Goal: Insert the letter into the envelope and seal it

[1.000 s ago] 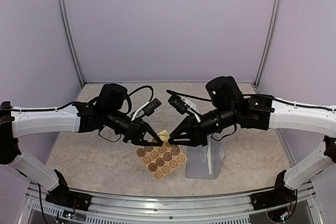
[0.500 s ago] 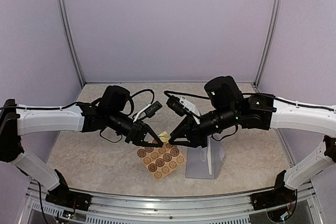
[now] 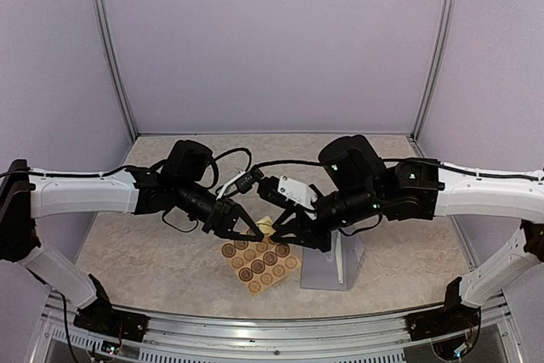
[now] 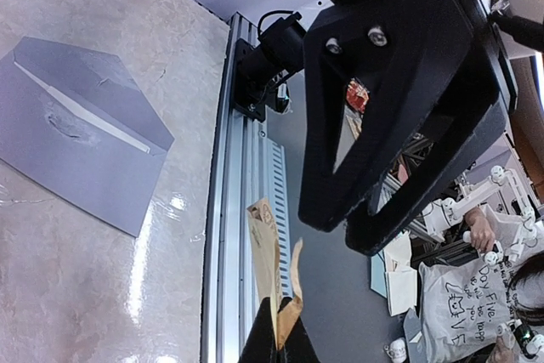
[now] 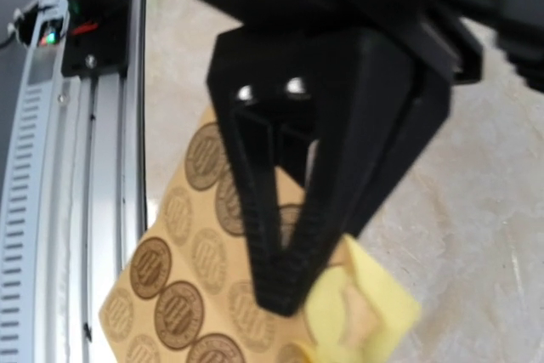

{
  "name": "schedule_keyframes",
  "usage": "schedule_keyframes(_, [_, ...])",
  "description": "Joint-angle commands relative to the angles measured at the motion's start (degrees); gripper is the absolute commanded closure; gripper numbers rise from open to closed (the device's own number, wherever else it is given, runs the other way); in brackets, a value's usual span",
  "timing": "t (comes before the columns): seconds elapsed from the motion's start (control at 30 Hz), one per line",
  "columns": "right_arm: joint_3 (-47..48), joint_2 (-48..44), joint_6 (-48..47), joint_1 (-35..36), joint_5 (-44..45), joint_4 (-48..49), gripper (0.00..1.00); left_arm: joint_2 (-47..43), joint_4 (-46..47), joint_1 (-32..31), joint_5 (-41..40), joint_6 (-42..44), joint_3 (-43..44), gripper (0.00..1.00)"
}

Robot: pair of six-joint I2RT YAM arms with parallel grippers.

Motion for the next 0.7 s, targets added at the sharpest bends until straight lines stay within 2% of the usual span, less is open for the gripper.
schedule_keyframes(0.0, [0.9, 1.3, -3.1, 2.2, 2.6, -1.1, 0.77, 0.9, -0.3, 0.4, 1.4, -0.2, 1.3, 1.00])
schedule_keyframes(0.2, [0.6, 2.5, -4.1, 3.2, 4.5, -1.6, 0.80, 1.2, -0.2, 0.4, 1.7, -0.2, 1.3, 1.00])
schedule_keyframes(0.67, [0.1, 1.7, -5.4, 3.4, 7.3, -0.6, 0.80, 1.3, -0.3, 0.4, 2.2, 0.0, 1.2, 1.00])
